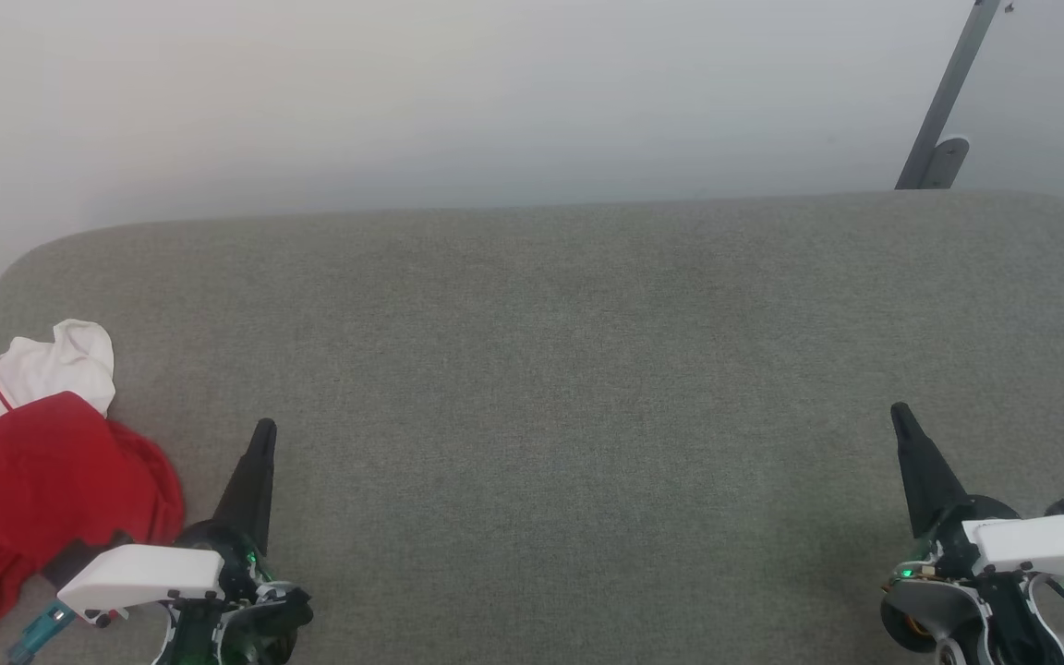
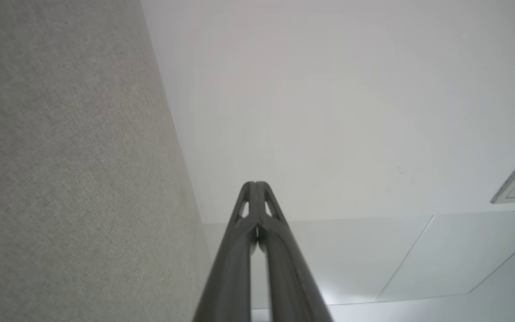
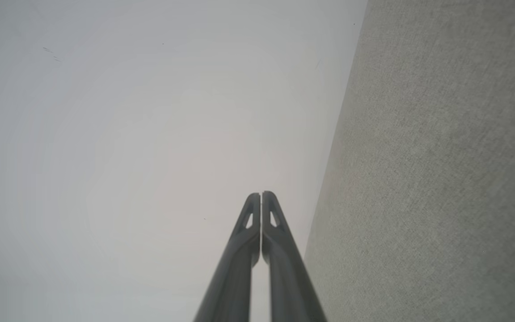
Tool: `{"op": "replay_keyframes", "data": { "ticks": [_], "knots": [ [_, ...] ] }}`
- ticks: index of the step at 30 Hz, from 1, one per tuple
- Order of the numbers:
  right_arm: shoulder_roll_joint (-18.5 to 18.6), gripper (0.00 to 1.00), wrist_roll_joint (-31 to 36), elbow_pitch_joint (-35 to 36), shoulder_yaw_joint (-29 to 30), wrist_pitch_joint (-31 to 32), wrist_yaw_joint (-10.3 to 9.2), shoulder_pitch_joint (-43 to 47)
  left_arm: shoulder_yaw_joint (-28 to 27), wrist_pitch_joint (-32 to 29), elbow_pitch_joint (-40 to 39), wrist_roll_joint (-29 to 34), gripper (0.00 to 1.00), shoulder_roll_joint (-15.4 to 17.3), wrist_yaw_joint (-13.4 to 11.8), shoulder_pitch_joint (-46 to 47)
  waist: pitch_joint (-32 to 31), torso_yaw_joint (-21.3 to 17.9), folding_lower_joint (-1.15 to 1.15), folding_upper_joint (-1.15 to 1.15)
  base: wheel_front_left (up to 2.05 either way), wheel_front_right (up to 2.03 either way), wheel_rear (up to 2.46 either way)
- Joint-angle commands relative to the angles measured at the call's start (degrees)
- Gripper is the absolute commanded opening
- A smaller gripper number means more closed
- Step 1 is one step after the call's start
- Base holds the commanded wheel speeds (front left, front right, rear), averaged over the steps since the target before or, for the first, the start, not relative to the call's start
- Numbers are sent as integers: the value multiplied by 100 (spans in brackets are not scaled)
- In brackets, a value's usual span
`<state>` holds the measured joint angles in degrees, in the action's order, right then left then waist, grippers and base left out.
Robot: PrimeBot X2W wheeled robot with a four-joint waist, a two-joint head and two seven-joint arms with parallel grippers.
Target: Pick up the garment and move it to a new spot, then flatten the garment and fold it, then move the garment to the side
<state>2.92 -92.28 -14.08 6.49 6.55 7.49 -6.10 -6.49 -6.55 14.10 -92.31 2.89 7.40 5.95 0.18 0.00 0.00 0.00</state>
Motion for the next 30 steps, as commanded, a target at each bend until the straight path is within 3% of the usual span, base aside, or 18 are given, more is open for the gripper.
{"op": "replay_keyframes", "data": {
  "ticks": [1,26,27,30],
  "knots": [
    [-20,0,-27,13,5,7,0,-28,2,-10,-4,-20,0,-14,18,67,0,0,0,0,0,0,0],
    [-20,0,-27,13,6,8,0,-28,2,-11,-4,-20,0,-14,18,67,0,0,0,0,0,0,0],
    [0,100,1,1,0,0,0,0,0,1,-1,0,100,0,0,0,0,0,0,0,0,0,0],
    [-7,100,4,-123,-18,-4,-1,89,3,6,108,1,100,-11,-8,-81,0,0,0,0,0,0,0]
  ]
}}
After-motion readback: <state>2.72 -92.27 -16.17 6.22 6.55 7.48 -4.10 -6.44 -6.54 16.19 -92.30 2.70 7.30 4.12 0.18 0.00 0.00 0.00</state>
